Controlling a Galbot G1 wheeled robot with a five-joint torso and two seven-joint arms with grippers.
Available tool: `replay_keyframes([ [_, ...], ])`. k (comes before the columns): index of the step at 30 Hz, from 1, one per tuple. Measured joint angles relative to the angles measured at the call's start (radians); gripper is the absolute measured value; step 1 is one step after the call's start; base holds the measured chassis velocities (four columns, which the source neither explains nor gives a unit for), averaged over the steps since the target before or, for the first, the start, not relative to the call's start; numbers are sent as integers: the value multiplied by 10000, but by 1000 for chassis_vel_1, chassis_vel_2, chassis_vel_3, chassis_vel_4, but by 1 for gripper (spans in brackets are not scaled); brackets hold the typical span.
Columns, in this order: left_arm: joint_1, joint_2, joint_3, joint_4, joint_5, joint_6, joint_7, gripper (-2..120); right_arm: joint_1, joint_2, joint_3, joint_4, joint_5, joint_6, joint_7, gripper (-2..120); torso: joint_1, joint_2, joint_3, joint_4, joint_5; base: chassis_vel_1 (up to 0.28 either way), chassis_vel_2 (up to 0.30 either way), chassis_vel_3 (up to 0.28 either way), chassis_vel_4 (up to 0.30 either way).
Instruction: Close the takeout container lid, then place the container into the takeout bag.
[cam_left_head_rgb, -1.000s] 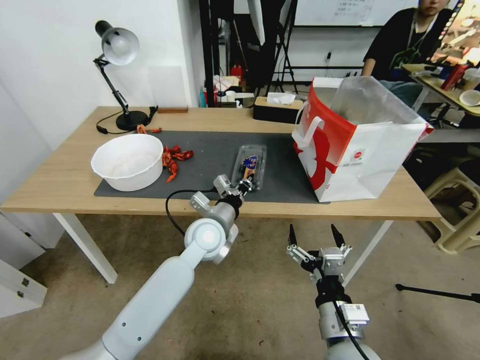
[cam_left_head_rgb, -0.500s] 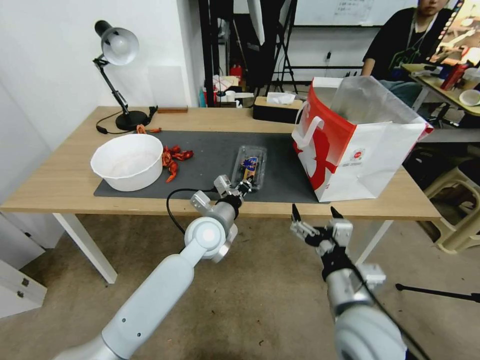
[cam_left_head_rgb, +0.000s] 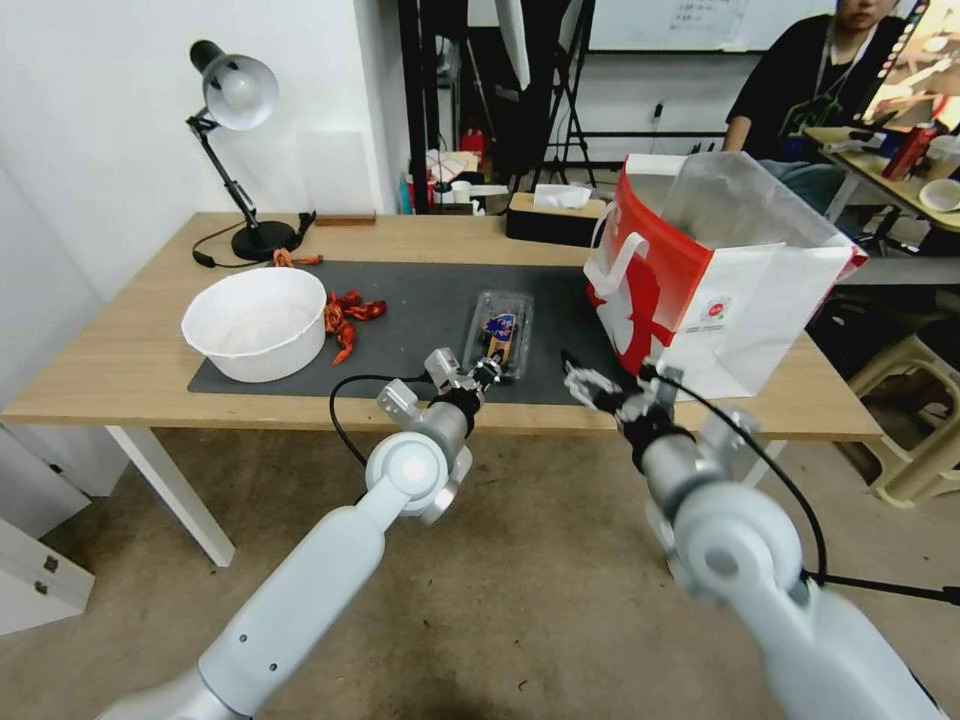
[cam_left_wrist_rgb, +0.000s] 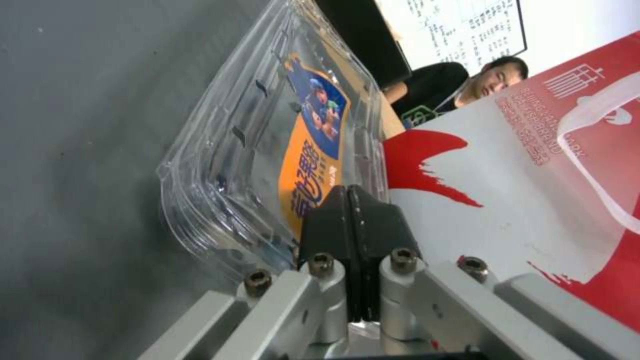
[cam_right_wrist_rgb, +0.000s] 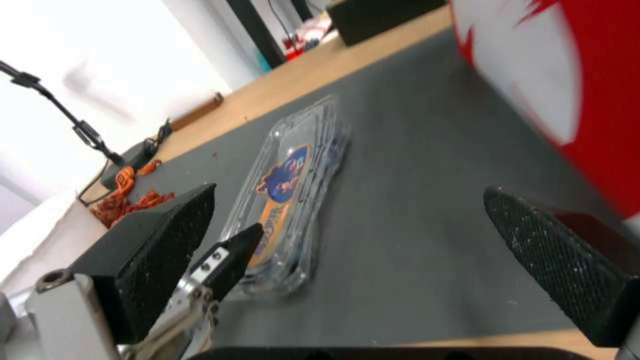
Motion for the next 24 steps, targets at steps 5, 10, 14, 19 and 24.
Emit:
replay_keyframes([
  [5,-37,-12,5,42,-1,-5,-1,0,962,343,-566,-980,611,-53,106,100,1,0,0,-1,0,0,0,0,0],
  [10,-29,-4,6,49,0,-9,-3,0,1827,651,-986,-1805,1054,-98,150,100,0,0,0,0,0,0,0,0,0],
  [14,32,22,2,49,10,-11,-4,0,2488,930,-1250,-2496,1333,-164,209,100,1,0,-1,0,-1,0,0,0,0],
  [19,56,65,-2,27,18,-16,-4,0,2997,1217,-1467,-3181,1403,-232,232,100,1,2,-1,0,-1,0,0,0,0],
  [24,52,128,-8,14,21,-21,-3,0,3283,1499,-1642,-3693,1351,-271,228,99,0,2,-1,-1,0,0,0,0,0],
])
